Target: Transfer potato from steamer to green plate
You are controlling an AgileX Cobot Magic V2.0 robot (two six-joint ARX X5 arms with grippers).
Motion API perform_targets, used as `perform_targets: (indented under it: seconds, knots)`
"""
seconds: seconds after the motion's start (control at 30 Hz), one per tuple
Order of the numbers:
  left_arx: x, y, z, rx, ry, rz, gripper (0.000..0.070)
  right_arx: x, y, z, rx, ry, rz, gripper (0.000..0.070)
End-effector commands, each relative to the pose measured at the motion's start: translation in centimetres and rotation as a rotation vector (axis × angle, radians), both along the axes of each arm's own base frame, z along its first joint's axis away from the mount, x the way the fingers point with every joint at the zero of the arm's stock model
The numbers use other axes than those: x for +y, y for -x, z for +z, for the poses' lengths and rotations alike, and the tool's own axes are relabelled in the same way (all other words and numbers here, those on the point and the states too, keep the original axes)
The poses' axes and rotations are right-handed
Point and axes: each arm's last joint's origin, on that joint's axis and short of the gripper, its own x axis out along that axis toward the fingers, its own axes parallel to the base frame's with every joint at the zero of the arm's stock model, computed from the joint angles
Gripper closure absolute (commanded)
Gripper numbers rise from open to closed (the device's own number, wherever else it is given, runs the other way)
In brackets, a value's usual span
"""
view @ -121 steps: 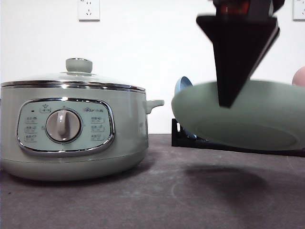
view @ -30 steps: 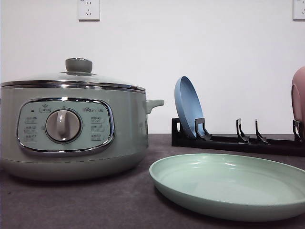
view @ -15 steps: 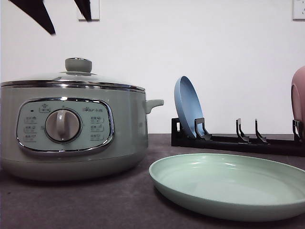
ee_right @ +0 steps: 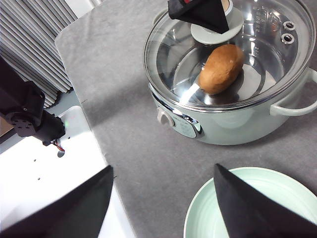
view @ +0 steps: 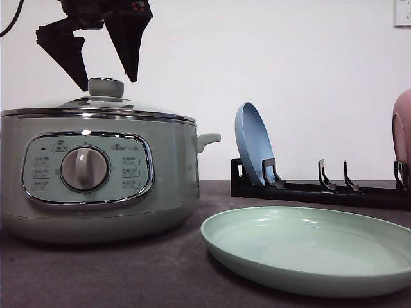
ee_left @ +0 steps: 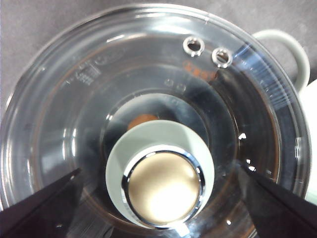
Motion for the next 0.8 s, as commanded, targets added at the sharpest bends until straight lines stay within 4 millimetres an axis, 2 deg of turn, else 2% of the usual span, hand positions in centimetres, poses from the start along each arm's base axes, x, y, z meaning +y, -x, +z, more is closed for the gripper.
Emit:
perform_targets:
  seconds: [0.0,0.2,0.27,0.33,0.4,0.47,0.6,0.77]
  knots:
    - [-0.46,-0.69,-0.13,-0.007,-0.006,-0.011,0.0070,0.26,-0.18,0.41,-0.021,-0.004,0.011,0.0298]
    - [-0.56,-0.91,-0.48,0.003,-0.010,-0.011,0.0079,0.26,-0.18,0.41,-0.025,-0.002,0.011,0.0298]
    - [-0.60,-0.90,-0.47,0.002,-0.010,-0.012,0.0123,0.26,-0.19,0.41,-0.027,-0.002,0.011,0.0298]
    - [-0.61,-0.87,-0.48,0.005,-0.011,-0.012,0.0203,0.26,-0.19,0.41,-0.031,-0.001,0.014,0.0298]
    - [-0.59,-0.82,-0.51,0.010,-0.013,-0.012,0.0255,0.26,-0.19,0.41,-0.035,0.000,0.017,0.0298]
    - [-0.56,-0.74,-0.54,0.019,-0.017,-0.012,0.0283,0.26,-0.19,0.41,-0.035,0.000,0.017,0.0298]
    - [-0.55,-0.72,-0.55,0.022,-0.016,-0.008,0.0294,0.26,-0.19,0.41,-0.038,0.001,0.019,0.0298]
    - [-0.54,-0.70,-0.56,0.024,-0.016,-0.004,0.0412,0.27,-0.20,0.40,-0.038,0.001,0.019,0.0298]
